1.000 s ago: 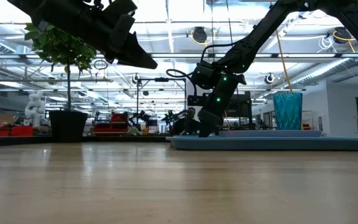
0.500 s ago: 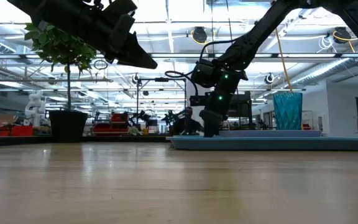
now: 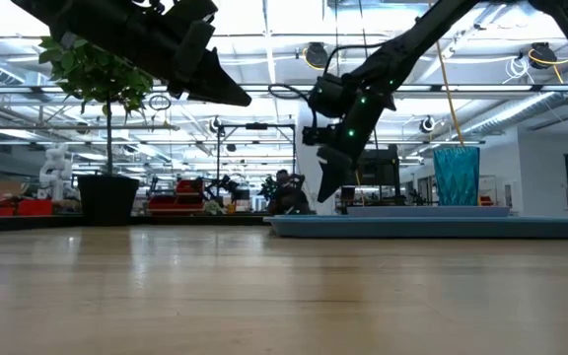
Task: Pick and place plate/cup/fork/spoon on tray
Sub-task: Put the brown fork on the blue tray to the left of the purple plate
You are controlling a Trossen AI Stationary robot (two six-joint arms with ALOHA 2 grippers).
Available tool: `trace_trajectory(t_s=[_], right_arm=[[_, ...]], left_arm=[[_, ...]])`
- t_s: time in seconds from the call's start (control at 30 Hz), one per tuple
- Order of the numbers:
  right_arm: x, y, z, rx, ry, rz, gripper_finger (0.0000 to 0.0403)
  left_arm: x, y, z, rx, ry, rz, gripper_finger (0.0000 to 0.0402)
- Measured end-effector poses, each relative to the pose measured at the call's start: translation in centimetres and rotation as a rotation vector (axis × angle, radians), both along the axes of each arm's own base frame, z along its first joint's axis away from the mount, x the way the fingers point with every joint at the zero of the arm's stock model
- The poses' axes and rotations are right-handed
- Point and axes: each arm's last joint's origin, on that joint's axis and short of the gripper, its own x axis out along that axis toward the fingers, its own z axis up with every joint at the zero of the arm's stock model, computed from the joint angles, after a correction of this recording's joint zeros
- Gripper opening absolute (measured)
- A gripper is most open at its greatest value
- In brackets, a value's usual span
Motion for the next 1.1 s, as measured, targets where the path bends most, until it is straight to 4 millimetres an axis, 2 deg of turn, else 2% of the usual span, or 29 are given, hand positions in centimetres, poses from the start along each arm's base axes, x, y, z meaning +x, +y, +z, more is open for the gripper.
trace_trajectory(t_s=[0.27,0.6,1.1], right_arm=[[-0.4,-0.6,-1.5,-0.028,0.107,0.135,0.0004],[0.1,-0.8,-2.7,-0.052,0.109,0.186,0.0004],[-0.1,-1.2,-3.4,-0.002,0.118,0.105,0.0004]], left_arm=[[0.1,-0.2,0.3,-0.004,-0.037,-0.011,0.0035],[0.1,-0.2,0.4,0.010,-0.039,-0.018,0.0035],[0.2,-0.2,0.5,0.022,-0.038,-0.023,0.0035]])
